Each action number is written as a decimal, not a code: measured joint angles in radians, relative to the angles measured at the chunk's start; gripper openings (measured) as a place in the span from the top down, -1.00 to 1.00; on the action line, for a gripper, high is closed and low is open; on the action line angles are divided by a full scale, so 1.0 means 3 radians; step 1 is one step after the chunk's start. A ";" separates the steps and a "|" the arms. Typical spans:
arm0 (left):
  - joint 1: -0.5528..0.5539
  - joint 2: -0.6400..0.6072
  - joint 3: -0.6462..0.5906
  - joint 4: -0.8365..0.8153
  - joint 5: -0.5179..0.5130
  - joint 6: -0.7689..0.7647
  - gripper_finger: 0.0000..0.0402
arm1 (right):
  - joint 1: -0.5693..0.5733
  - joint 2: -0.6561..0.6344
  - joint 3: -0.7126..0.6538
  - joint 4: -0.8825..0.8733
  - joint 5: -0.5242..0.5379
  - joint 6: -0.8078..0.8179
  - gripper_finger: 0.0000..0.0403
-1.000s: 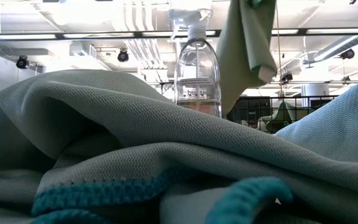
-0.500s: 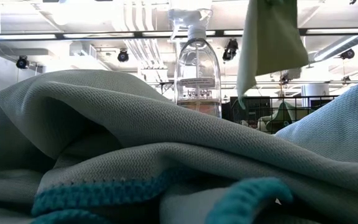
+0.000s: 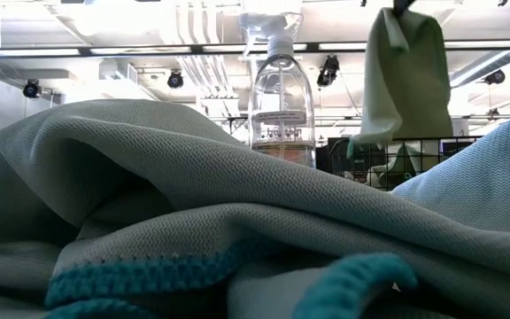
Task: Sort microfiber towel by color & place in baskets
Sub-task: Put the green towel into the right wire basket
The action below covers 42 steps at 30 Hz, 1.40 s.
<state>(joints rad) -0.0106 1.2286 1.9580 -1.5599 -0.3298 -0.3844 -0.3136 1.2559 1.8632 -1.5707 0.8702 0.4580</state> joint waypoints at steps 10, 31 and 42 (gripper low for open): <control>0.0000 0.0009 0.0296 0.0019 0.0000 -0.0001 0.39 | -0.0165 -0.0244 -0.0940 -0.0001 -0.0300 0.0376 0.95; -0.0001 0.0021 0.0425 0.0025 0.0001 0.0017 0.39 | -0.0165 -0.0298 -0.1916 0.0029 -0.0573 0.0791 0.95; 0.0000 0.0015 0.0475 0.0028 0.0001 0.0017 0.39 | -0.0165 -0.0297 -0.1916 0.0079 -0.0492 0.0746 0.81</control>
<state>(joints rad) -0.0105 1.2332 2.1006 -1.5517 -0.3294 -0.3794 -0.3630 1.1667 1.2884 -1.5471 0.7227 0.6819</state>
